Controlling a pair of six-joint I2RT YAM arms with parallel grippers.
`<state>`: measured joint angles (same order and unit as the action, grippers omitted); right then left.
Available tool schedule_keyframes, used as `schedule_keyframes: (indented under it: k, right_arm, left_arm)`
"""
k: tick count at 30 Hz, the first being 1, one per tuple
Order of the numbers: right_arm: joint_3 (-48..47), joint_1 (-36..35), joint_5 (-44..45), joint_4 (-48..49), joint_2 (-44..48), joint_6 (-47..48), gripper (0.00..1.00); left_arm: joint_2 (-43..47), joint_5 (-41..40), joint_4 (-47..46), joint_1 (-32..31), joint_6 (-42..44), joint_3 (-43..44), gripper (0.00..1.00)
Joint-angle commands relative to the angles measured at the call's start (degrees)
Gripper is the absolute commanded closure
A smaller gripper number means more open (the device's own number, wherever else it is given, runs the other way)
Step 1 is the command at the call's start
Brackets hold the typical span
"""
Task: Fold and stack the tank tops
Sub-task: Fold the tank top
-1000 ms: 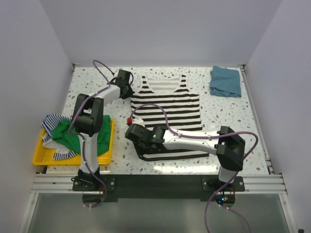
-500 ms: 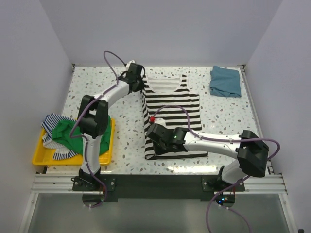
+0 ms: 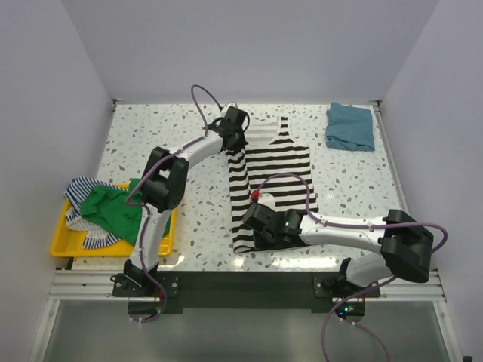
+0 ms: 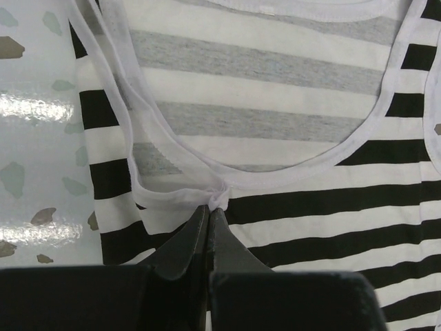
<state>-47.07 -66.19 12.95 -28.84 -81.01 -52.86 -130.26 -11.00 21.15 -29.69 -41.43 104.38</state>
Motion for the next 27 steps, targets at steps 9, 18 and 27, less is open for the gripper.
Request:
schedule_keyframes:
  k: [9, 18, 27]
  right_arm:
    - [5.23, 0.01, 4.01, 3.79, 3.93, -5.23, 1.0]
    - [11.02, -0.08, 5.16, 6.6, 8.41, -8.74, 1.0]
    - [13.67, -1.39, 6.65, 8.01, 9.29, -11.39, 1.0]
  left_arm:
    - [-0.97, -1.3, -0.23, -2.21, -0.67, 4.96, 1.0]
    - [-1.58, 0.28, -1.11, -2.74, -0.05, 4.7, 1.0]
    - [-1.14, 2.04, -3.92, -3.35, 0.47, 2.76, 1.0]
